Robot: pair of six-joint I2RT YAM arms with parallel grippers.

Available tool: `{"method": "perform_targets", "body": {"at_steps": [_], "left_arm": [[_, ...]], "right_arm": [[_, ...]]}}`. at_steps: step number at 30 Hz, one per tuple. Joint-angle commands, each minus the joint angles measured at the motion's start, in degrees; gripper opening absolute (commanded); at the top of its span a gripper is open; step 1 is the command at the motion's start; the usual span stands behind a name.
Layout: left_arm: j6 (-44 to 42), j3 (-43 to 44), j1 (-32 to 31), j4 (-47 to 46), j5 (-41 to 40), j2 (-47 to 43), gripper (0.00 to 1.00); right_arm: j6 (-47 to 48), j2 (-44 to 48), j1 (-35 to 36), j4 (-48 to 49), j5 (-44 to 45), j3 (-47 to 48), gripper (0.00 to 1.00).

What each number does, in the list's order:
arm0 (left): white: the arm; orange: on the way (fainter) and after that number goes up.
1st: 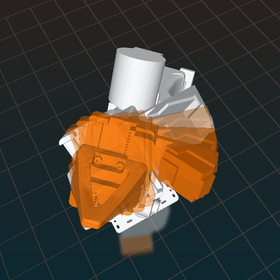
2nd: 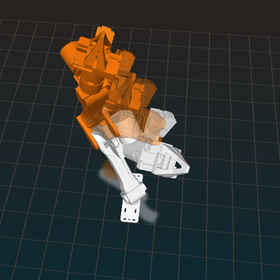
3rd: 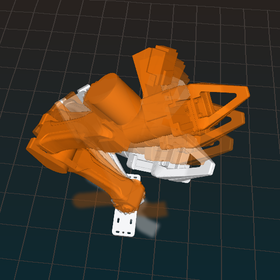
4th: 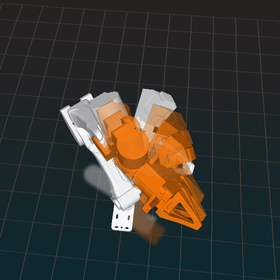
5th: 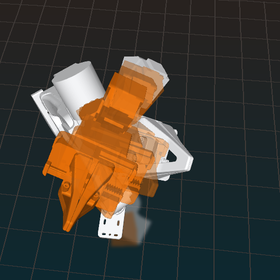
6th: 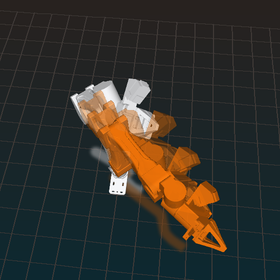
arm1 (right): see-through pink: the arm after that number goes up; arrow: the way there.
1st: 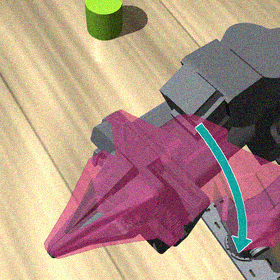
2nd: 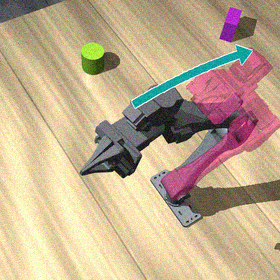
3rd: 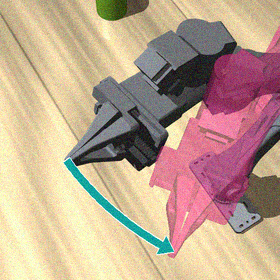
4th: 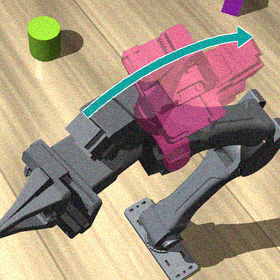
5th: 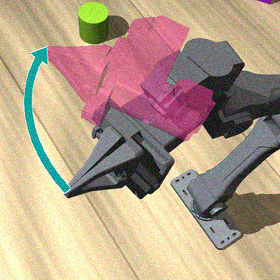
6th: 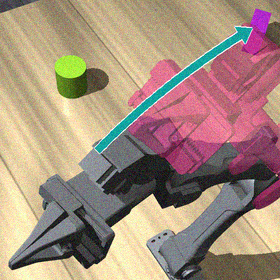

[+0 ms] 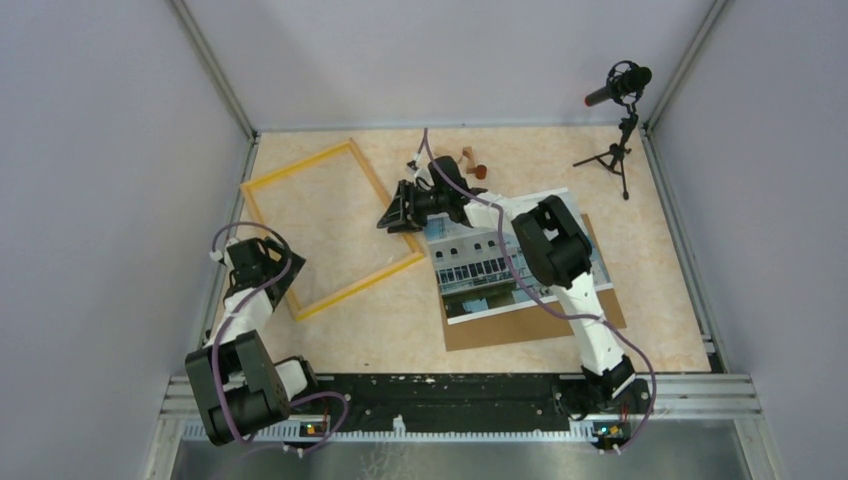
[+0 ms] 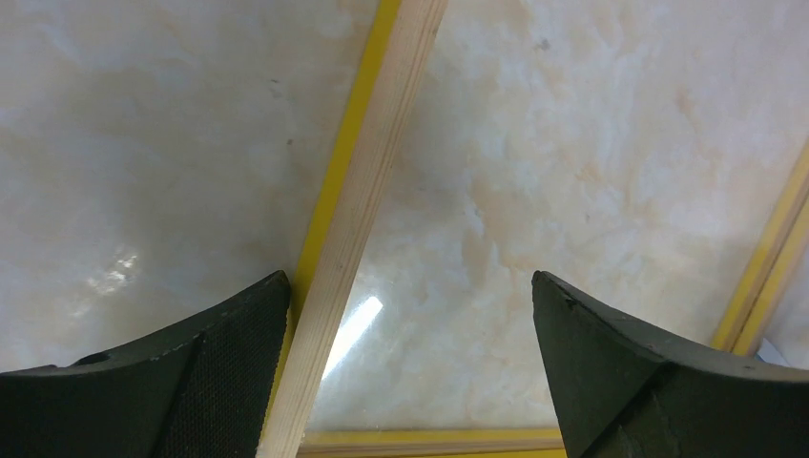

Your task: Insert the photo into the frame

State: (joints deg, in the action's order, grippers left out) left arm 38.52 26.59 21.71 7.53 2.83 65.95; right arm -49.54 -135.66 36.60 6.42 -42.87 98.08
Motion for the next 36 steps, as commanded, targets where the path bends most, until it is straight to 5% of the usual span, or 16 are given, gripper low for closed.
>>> {"method": "perform_targets", "body": {"at_steps": [1,6,13,18,27,33,36], "left_arm": [[1.7,1.0,-0.7,-1.4,6.3,0.5,0.98],[1.6,1.4,-0.6,-0.4,5.0,-0.1,0.98],[-0.6,2.8,-0.6,1.8,4.3,-1.0,0.98],[-2.7,6.1,-0.9,6.5,1.1,-2.1,0.99],[-1.9,8.4,-0.9,11.9,-11.8,-2.6,0.98],[-5.7,10.5,-0.5,6.8,-13.4,0.2,0.81],[-7.3,10.5,-0.5,4.9,-11.9,1.6,0.61]], "right_arm": [[-6.0,-0.4,2.4,9.3,-7.3,-2.0,0.49],[-7.2,2.1,2.2,10.9,-8.4,-2.5,0.49],[13.8,9.3,0.8,-15.9,9.4,2.1,0.61],[22.5,10.4,1.0,-25.2,18.8,2.8,0.73],[27.1,12.4,1.1,-28.3,22.4,0.5,0.66],[27.5,13.8,1.0,-26.0,21.6,-3.0,0.62],[27.4,14.5,0.8,-24.8,20.7,-4.8,0.61]]}}
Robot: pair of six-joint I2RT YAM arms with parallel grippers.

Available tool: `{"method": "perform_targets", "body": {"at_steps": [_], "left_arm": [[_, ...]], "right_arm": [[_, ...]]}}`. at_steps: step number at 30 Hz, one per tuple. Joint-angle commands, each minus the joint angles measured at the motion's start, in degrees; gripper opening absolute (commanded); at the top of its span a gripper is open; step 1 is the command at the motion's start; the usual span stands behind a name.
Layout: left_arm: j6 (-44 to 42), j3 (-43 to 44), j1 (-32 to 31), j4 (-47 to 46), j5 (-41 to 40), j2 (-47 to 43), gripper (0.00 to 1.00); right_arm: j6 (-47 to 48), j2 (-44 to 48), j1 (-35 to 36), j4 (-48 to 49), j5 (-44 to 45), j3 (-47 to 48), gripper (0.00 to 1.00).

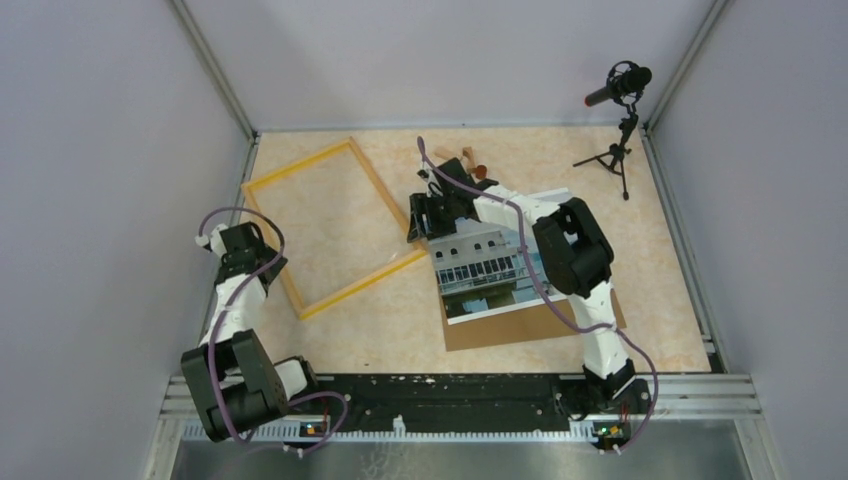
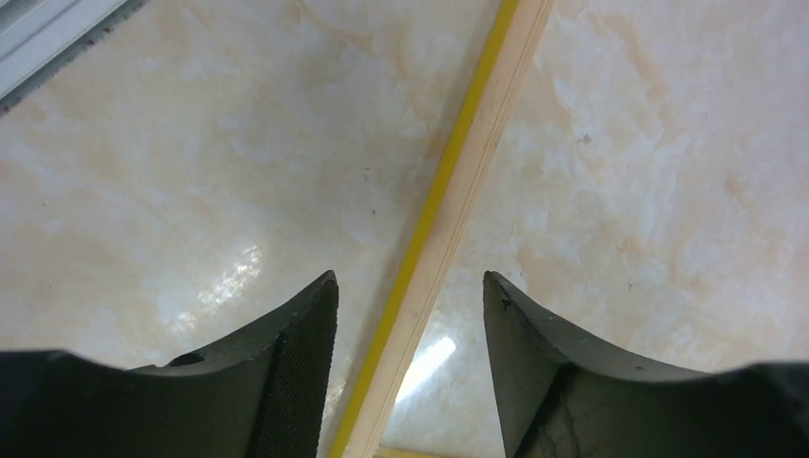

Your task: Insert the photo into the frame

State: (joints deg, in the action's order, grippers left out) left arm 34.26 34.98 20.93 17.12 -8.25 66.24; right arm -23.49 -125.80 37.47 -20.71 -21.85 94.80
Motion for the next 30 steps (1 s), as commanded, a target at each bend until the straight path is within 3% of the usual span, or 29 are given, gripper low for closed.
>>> {"method": "perform_targets", "body": {"at_steps": [1,17,22,30], "left_arm": [[-3.8,1.8,0.3,-5.9,-0.3,1.4,0.59],[-7.1,2.9,0.4,-5.4,1.3,8.8,0.56],[-8.1,3.3,0.3,-5.3,1.7,9.8,0.46],[-9.8,5.1,0.4,-2.9,3.1,11.0,0.2]], "right_arm": [[1.0,4.8,-0.2,2.9,-0.8,-2.2,0.61],[-0.2,6.1,-2.5,5.9,-3.4,-5.7,0.61],[-0.4,6.0,-2.8,6.4,-3.9,-6.3,0.61],[-0.7,6.8,-2.8,6.6,-3.1,-6.7,0.63]]}}
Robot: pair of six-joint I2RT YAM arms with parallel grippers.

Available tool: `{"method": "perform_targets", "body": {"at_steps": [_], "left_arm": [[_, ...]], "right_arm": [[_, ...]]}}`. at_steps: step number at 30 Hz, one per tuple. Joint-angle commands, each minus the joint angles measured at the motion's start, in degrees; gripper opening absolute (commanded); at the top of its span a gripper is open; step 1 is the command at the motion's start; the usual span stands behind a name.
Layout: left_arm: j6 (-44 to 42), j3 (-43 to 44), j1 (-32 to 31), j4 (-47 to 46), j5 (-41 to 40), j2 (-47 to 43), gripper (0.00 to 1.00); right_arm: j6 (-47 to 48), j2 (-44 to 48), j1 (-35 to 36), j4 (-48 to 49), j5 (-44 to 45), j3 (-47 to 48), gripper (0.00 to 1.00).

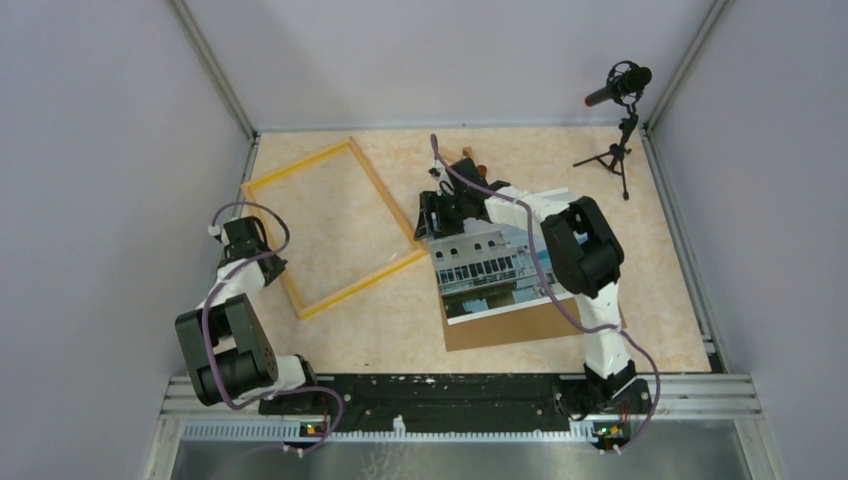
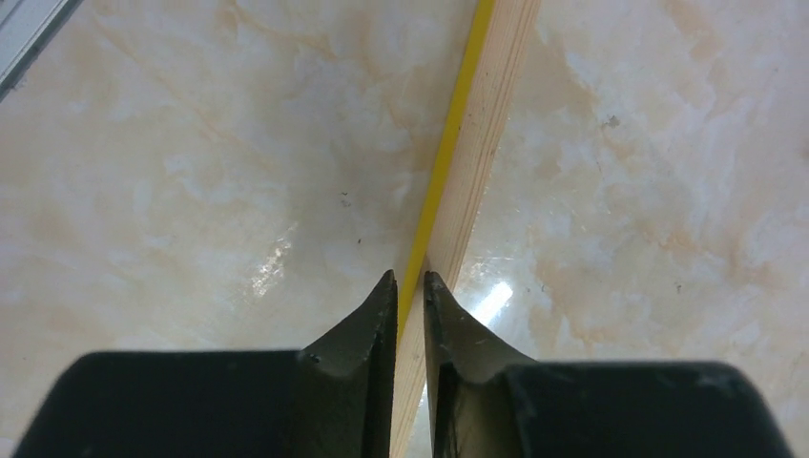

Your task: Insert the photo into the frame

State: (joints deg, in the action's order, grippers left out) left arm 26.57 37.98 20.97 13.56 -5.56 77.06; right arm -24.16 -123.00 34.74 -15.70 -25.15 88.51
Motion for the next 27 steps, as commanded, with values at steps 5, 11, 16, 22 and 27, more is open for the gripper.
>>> {"method": "perform_targets", "body": {"at_steps": [5,11,16,22,27], "left_arm": [[-2.8,3.9,0.3,3.2,1.2,-1.9,0.03],[-1.8,6.0,0.3,4.9,4.8,-3.5,0.0],[-0.8,6.8,0.3,5.7,8.3,-4.2,0.0],[3.4,8.5,0.5,8.8,6.3,-6.4,0.66],[4.9,11.3,0.3,9.3,11.6,-7.9,0.8]], "right_arm": [[-2.1,5.4,0.1,2.2,0.7,-1.3,0.72],[-2.4,9.4,2.8,3.4,3.7,-3.0,0.85],[1.2,12.0,6.8,4.7,8.1,-4.6,0.89],[9.4,10.8,14.0,3.4,13.1,-2.4,0.94],[24.3,13.7,22.7,16.1,20.8,-9.4,0.95]]}}
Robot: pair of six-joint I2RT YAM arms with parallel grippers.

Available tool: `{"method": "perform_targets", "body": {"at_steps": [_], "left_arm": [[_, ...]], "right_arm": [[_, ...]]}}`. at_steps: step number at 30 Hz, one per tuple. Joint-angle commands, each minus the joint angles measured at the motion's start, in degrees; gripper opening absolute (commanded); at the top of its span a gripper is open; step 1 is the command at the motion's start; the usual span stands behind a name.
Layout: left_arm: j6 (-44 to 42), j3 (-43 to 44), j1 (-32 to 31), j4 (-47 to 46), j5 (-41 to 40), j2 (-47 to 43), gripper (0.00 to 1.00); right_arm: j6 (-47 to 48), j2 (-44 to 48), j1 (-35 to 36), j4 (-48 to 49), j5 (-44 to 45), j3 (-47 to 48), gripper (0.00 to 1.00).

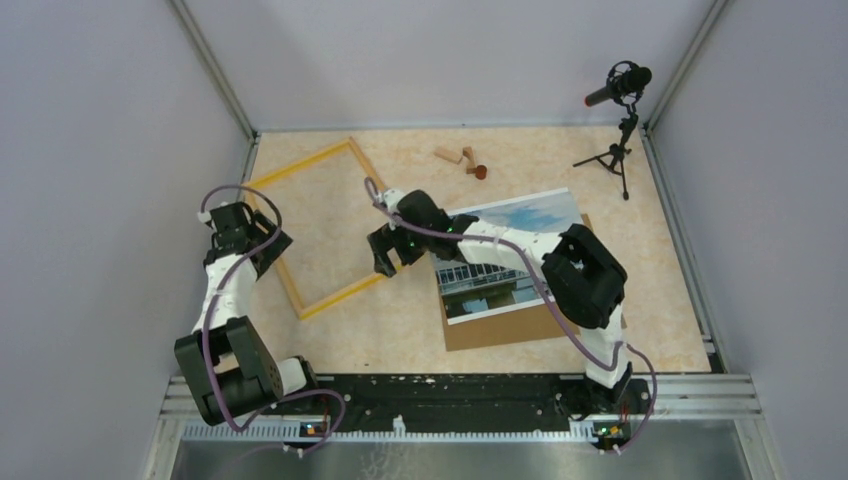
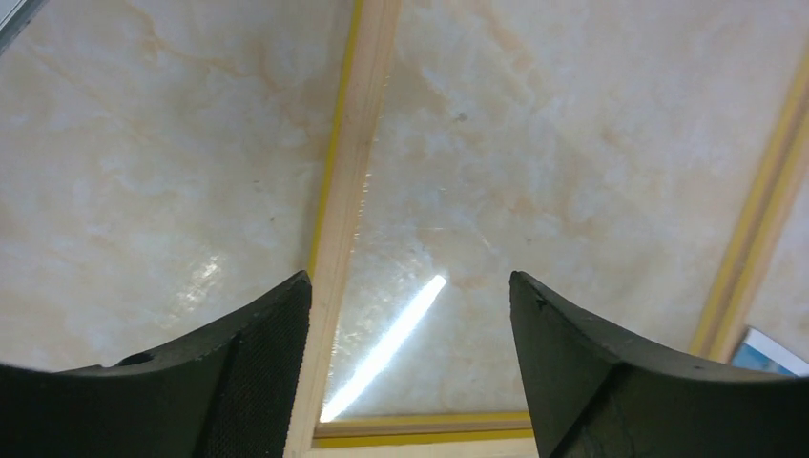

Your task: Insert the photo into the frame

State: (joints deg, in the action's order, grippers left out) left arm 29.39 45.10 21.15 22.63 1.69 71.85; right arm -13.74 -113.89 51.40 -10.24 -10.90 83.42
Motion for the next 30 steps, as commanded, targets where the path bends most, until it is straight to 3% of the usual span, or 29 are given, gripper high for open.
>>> {"method": "perform_targets", "body": {"at_steps": [1,5,9,11,16,18,21,26,30], "left_arm": [[1.8,4.6,-0.1,0.3,5.3,-2.6,0.82],[2.3,5.6,-0.8,3.5,5.0,-2.8,0.83],[2.8,6.2,-3.6,5.5,3.5,-4.3,0.83],[1.8,6.2,-6.2,5.4,1.0,-5.4,0.85],[0.5,9.4,-9.3,7.4,-0.6,-5.8,0.89],[-0.3,10.9,-12.3,8.0,-0.9,-5.7,0.89],[-0.8,11.6,-15.3,8.9,-2.0,-6.2,0.89],[0.1,6.8,-16.0,5.0,-1.1,-9.3,0.89],[-0.4,5.1,-16.0,4.0,-0.3,-11.1,0.89]], "right_arm": [[17.3,5.7,7.6,13.6,7.4,-7.0,0.95],[35.8,10.8,12.2,25.7,1.2,-18.3,0.93],[54.3,14.7,12.4,40.3,-12.8,-30.4,0.98],[58.9,13.0,12.4,37.9,-15.5,-28.4,0.97],[64.5,5.8,12.4,34.2,-19.3,-21.8,0.88],[67.3,3.2,12.5,33.0,-19.8,-19.9,0.8],[66.6,0.9,12.5,34.3,-19.0,-18.0,0.76],[69.0,-4.9,12.5,29.0,-15.6,-11.1,0.6],[70.5,-7.7,12.5,27.0,-14.3,-8.4,0.57]]}}
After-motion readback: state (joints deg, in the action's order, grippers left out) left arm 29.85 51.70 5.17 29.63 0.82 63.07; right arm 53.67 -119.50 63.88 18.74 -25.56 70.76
